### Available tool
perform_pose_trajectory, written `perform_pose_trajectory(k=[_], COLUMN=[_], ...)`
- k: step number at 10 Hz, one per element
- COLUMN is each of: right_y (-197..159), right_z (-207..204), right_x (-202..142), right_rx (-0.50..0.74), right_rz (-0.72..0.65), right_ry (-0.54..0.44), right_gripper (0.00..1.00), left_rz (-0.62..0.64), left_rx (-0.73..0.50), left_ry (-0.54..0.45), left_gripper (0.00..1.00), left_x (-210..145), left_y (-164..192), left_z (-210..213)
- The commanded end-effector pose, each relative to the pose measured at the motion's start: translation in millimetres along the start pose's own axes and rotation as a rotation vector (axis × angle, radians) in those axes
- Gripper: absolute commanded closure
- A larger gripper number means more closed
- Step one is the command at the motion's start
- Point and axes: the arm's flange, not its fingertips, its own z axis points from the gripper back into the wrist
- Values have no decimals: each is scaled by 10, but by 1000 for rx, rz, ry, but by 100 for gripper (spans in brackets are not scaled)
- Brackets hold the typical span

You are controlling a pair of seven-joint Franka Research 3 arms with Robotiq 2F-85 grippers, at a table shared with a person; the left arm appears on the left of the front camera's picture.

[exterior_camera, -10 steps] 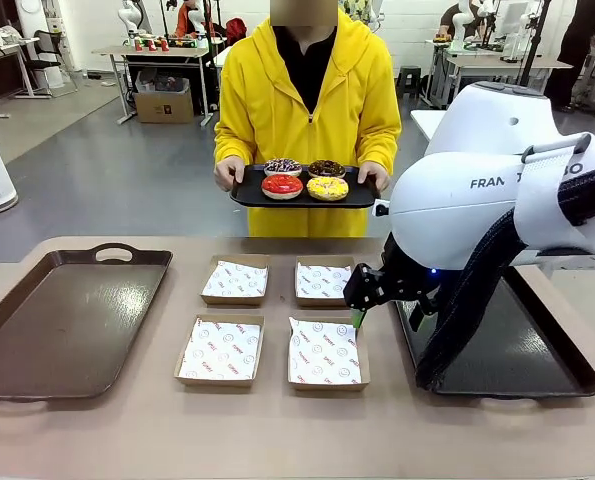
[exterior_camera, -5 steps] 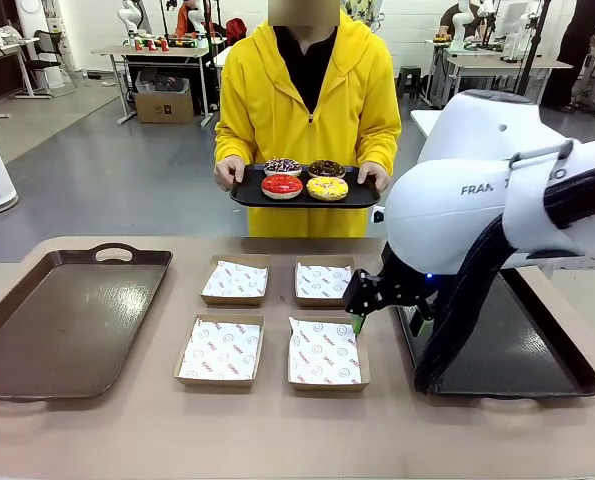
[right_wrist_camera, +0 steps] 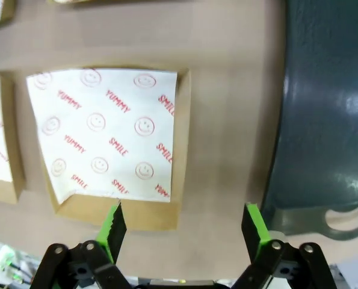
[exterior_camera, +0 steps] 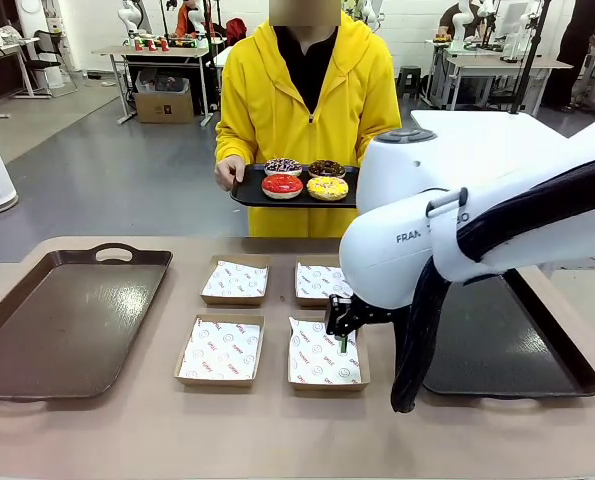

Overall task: Individually package the donuts and arrange them on the tray.
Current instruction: Pick up one Paper togo box.

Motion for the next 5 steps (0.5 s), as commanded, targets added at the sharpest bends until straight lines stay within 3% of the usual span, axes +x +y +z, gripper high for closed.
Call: perform_pose_trajectory(k=[1, 5], right_y=[107, 26], right_z=[-103, -279], right_x=[142, 220], right_rx=[-32, 23], right_rz=[-21, -23], right_ry=[-57, -100], right_gripper=[0, 0], left_rz=[-8, -8], left_rx=[-13, -13], left_ry=[-14, -14], left_gripper=[0, 0], left_x=[-9, -9], left_y=[-3, -3], left_z=[10, 10])
